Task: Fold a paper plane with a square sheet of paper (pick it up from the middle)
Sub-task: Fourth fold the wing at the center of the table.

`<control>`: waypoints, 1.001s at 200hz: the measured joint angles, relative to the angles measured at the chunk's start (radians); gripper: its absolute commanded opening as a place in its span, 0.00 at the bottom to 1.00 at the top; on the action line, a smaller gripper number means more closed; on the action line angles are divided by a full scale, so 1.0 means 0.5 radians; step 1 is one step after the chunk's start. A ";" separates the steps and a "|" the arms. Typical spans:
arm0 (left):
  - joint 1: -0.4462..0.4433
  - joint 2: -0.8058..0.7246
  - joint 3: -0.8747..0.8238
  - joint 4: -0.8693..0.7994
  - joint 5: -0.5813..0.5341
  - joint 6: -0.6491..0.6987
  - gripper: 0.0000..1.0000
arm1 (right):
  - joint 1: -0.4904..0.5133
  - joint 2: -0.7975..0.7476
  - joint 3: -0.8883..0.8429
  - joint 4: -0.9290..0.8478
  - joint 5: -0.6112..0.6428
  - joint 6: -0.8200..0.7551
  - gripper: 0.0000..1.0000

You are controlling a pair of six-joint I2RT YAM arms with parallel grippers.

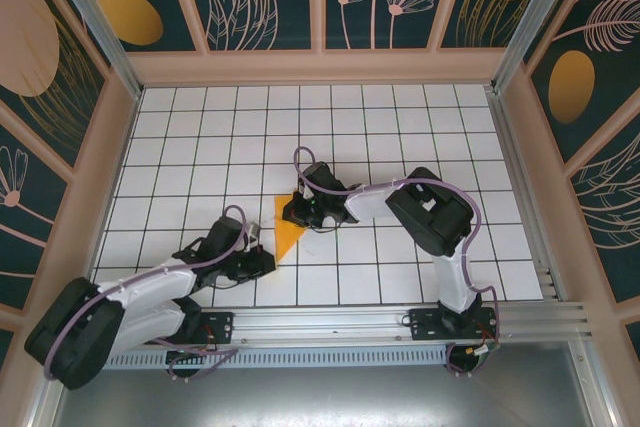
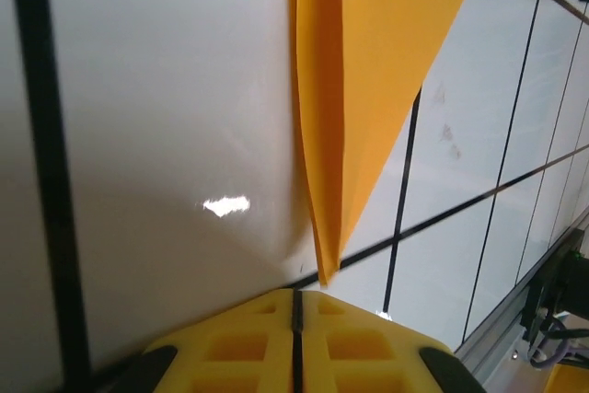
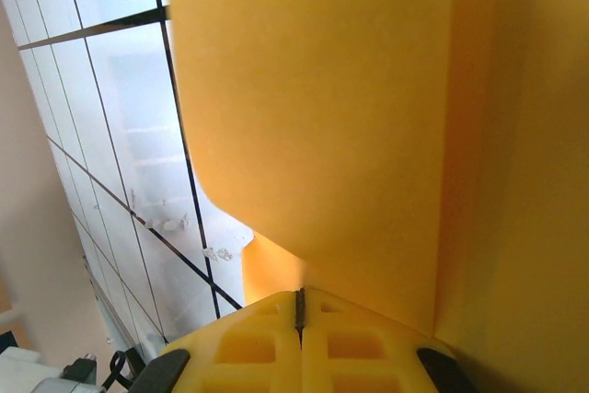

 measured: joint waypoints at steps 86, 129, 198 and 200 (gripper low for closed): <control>-0.002 0.005 0.179 0.136 -0.251 -0.121 0.14 | 0.000 0.005 0.011 -0.001 0.006 0.001 0.03; -0.002 0.323 0.189 0.432 -0.260 -0.126 0.16 | 0.000 0.007 0.011 0.001 0.005 0.002 0.03; -0.002 0.580 0.159 0.577 -0.269 -0.102 0.00 | -0.008 0.007 0.013 0.008 0.004 0.000 0.04; -0.002 0.578 0.153 0.584 -0.271 -0.102 0.00 | -0.008 0.007 0.014 0.008 0.003 -0.001 0.04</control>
